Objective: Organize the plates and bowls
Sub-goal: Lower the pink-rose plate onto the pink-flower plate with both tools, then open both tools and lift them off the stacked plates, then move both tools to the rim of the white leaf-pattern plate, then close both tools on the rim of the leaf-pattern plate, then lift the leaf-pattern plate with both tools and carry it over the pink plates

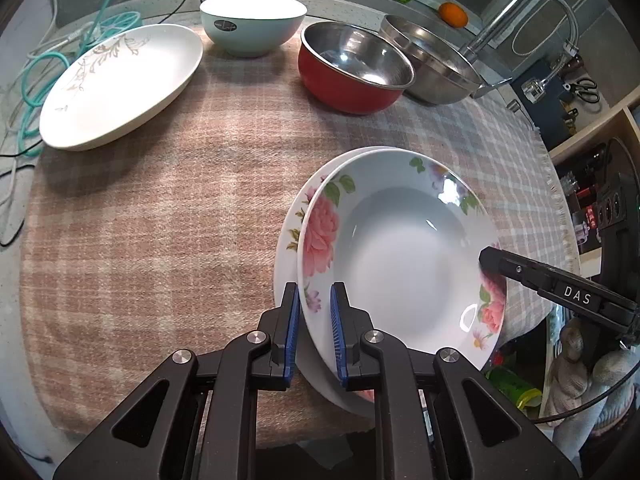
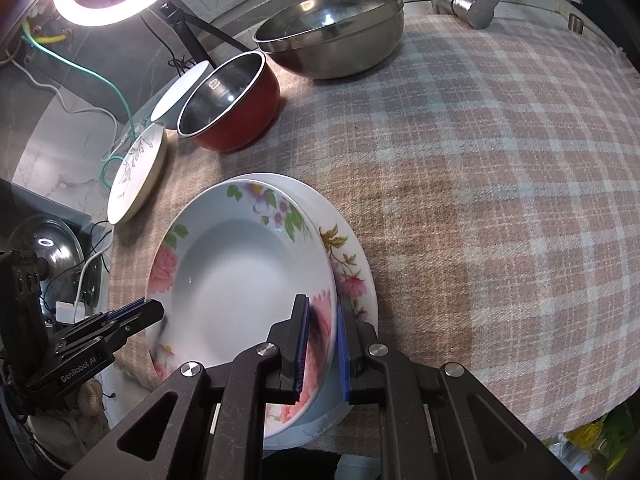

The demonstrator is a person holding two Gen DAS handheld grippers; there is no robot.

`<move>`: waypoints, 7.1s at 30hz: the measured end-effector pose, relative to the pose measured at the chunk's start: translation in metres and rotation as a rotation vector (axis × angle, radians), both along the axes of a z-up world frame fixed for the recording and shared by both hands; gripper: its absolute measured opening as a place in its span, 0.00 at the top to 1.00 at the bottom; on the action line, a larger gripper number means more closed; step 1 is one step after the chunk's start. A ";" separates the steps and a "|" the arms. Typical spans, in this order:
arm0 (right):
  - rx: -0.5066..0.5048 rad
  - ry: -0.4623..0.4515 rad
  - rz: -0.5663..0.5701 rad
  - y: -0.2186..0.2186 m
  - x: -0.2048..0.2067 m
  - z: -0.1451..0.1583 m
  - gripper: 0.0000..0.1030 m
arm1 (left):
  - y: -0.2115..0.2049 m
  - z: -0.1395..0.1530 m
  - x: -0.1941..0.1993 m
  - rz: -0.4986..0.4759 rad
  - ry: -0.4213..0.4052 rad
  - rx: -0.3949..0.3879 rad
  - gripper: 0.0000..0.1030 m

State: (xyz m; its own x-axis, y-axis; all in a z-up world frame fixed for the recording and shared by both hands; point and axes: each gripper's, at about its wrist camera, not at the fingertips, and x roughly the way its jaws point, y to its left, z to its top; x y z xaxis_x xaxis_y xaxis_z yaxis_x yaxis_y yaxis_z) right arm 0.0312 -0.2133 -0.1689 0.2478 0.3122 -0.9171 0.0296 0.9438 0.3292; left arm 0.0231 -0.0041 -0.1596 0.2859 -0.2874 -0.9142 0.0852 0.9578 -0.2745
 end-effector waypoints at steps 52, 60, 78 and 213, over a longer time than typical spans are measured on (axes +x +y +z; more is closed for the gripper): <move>-0.310 -0.061 0.171 0.038 -0.004 0.005 0.80 | -0.016 0.001 -0.004 -0.062 -0.033 0.109 0.87; -0.280 -0.069 0.148 0.033 -0.005 0.011 0.80 | -0.010 0.005 -0.004 -0.050 -0.038 0.085 0.87; -0.158 -0.276 0.162 0.070 0.019 0.063 0.74 | 0.063 0.027 -0.009 0.155 -0.107 0.043 0.87; -0.023 -0.029 0.140 0.249 0.121 -0.002 0.93 | 0.259 0.003 0.119 0.124 -0.060 0.053 0.95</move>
State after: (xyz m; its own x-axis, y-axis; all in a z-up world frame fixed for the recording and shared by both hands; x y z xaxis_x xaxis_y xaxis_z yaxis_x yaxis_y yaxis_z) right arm 0.1524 0.0352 -0.1709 0.2303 0.3249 -0.9173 -0.1120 0.9452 0.3067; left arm 0.1422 0.2547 -0.1565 0.3706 -0.1982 -0.9074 -0.0205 0.9750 -0.2213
